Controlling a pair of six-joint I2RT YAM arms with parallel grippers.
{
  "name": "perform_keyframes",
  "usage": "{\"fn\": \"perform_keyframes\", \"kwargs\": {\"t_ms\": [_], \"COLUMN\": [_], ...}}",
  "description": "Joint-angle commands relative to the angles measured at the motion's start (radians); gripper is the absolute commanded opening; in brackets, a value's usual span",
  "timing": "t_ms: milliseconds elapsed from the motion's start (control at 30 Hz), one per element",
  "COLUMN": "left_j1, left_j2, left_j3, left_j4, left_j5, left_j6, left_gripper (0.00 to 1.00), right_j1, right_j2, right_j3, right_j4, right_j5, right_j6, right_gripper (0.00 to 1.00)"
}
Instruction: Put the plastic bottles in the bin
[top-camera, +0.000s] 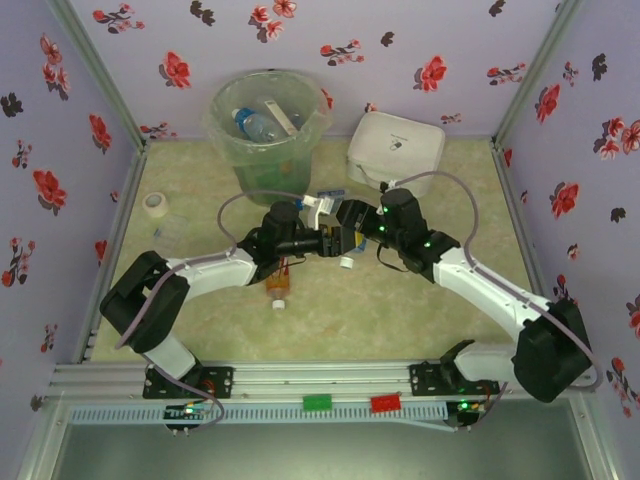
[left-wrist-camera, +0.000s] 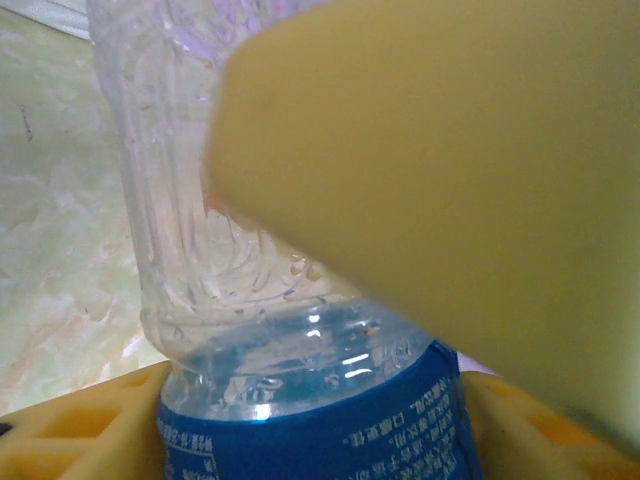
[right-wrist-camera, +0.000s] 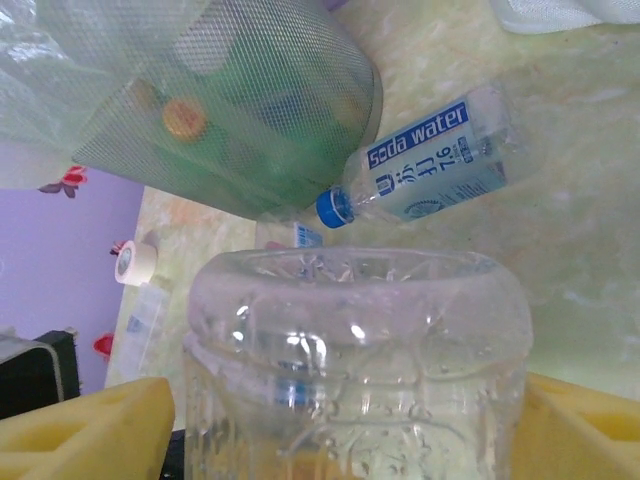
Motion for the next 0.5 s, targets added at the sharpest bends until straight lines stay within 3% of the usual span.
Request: {"fn": "perform_keyframes", "kwargs": {"t_ms": [0,200,467], "left_j1": [-0.001,0.028,0.08], "left_j2": [0.005,-0.012,-0.084], "left_j3": [0.023,0.022,0.093], "left_j4": [0.007,-0.04,-0.239], "left_j5": [-0.01,-0.041,-0.082], "left_j6": [-0.006,0.003,0.106], "left_gripper": [0.32,0.3,0.29], "right_j1": [-0.026,-0.06,-0.094], "right_j2": [-0.067,-0.177,-0.263], "right_j3": [-0.012,-0.012,-0.057], "right_j4": [-0.03,-0.112,-0.192], "right_j5": [0.022,0.089,0.164], "right_j6": [-0.01,-0.046,-0.095], "right_gripper": [0.89,0.99,1.0]}}
